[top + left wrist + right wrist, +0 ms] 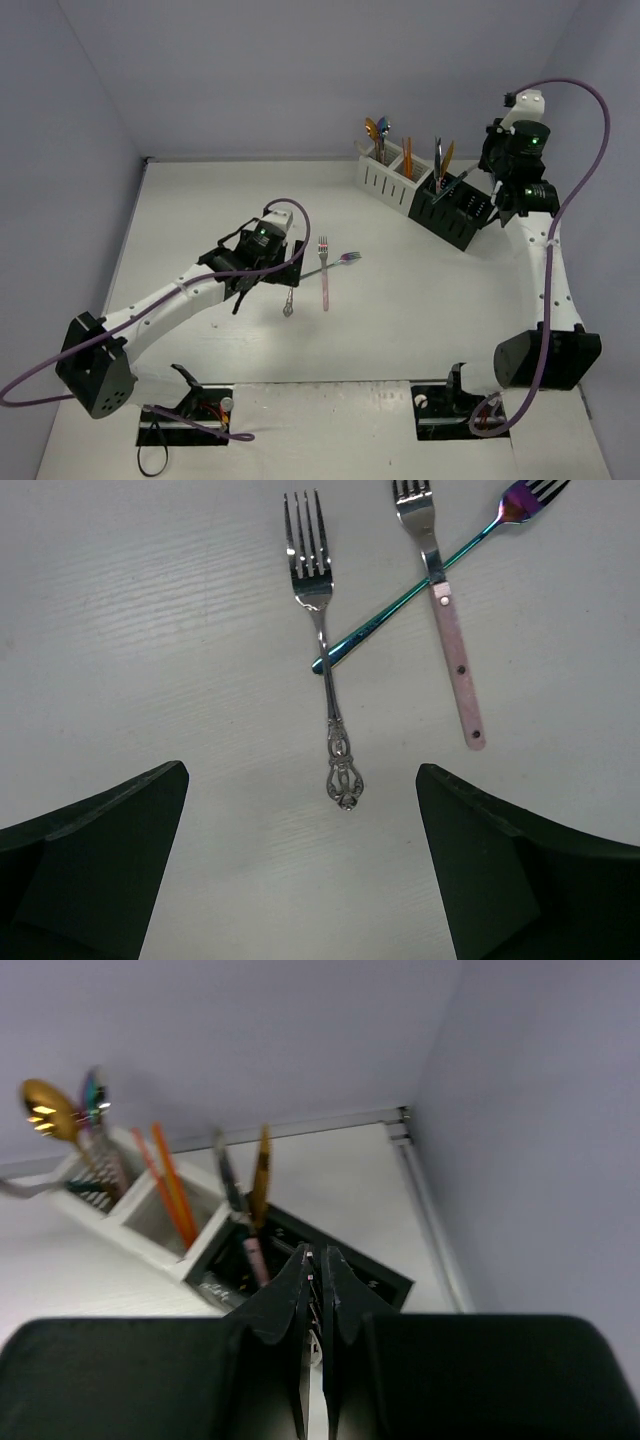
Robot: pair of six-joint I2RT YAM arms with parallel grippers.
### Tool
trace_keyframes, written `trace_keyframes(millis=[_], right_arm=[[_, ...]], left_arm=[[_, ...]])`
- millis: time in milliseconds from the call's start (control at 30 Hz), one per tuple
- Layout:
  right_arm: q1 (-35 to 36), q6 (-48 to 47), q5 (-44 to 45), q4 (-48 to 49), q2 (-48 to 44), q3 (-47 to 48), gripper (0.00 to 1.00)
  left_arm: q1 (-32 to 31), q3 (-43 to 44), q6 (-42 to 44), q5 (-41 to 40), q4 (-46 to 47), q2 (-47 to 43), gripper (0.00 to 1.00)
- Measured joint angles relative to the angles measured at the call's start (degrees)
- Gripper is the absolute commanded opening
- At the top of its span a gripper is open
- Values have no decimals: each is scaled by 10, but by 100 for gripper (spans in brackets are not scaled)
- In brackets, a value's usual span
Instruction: Sort the eating utensils into containers
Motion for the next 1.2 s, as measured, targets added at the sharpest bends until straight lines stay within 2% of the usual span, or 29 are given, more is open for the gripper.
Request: trace_keyframes(millis=[167,367,700,933,1033,1167,1200], right_arm=[[-47,-33,25,10,68,50,0],[-82,-54,38,17,122,58,0],[-94,-58,34,56,167,52,0],[-94,-52,9,84,206,13,0],[-94,-52,0,87,220,-4,11],[-96,-46,-17,91,222,-14,49],[-96,-44,-22,94,222,-14,50]], left_arm=[[23,-50,-2,1,-18,-49,97],[40,-63,-1,5,-27,-61,97],[46,-63,-2,25,-29,-41,97],[46,-63,-15,51,-25,-37,97],[46,-63,-24,57,-23,-35,97],[46,-63,-40,63,-20,-26,97],[46,-63,-45,64,-20,-23,97]])
